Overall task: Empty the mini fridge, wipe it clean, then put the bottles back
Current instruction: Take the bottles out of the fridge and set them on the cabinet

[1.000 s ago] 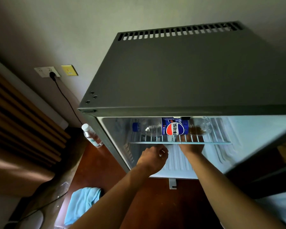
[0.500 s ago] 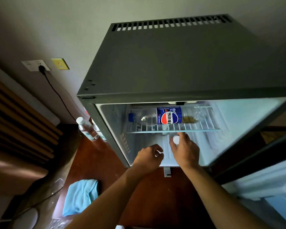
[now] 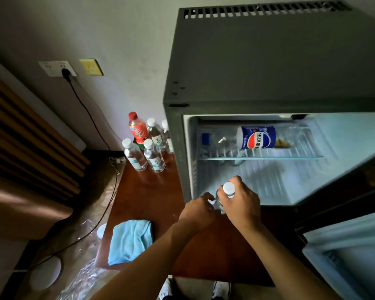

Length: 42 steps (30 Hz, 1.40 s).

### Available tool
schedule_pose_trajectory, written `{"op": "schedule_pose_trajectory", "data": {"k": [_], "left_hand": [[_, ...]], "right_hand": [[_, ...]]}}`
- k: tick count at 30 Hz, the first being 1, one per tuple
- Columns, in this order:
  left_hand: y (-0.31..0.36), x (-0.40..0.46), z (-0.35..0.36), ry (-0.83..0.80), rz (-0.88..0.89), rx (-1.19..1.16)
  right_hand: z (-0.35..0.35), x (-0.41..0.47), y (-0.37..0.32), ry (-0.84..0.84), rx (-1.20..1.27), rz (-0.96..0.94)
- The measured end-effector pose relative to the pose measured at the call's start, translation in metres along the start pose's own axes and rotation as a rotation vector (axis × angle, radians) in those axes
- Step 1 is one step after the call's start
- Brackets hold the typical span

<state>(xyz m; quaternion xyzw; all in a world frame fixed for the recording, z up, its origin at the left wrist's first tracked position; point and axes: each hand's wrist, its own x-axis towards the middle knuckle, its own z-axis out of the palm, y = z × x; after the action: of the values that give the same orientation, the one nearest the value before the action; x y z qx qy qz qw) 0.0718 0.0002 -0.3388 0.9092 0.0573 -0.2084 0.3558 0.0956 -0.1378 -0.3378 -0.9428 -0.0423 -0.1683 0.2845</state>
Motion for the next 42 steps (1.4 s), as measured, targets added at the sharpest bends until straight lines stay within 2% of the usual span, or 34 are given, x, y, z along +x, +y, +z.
{"op": "schedule_pose_trajectory", "data": {"k": [6, 15, 24, 31, 38, 42], "left_hand": [[-0.052, -0.008, -0.018, -0.111, 0.027, 0.065], [-0.116, -0.009, -0.070, -0.161, 0.089, 0.164], [-0.145, 0.010, -0.114, -0.141, -0.018, 0.276], [-0.154, 0.037, -0.132, -0.199, 0.005, 0.159], [-0.158, 0.068, -0.136, -0.182, 0.029, 0.075], [-0.159, 0.082, -0.132, -0.137, 0.000, 0.031]], "right_hand": [[0.022, -0.027, -0.047, -0.068, 0.060, 0.028], [0.058, -0.050, -0.120, -0.126, 0.049, 0.044], [0.088, -0.033, -0.165, -0.129, -0.017, 0.068], [0.114, -0.006, -0.179, -0.166, -0.119, 0.145], [0.139, 0.025, -0.181, -0.264, -0.184, 0.206], [0.150, 0.041, -0.182, -0.255, -0.209, 0.227]]}}
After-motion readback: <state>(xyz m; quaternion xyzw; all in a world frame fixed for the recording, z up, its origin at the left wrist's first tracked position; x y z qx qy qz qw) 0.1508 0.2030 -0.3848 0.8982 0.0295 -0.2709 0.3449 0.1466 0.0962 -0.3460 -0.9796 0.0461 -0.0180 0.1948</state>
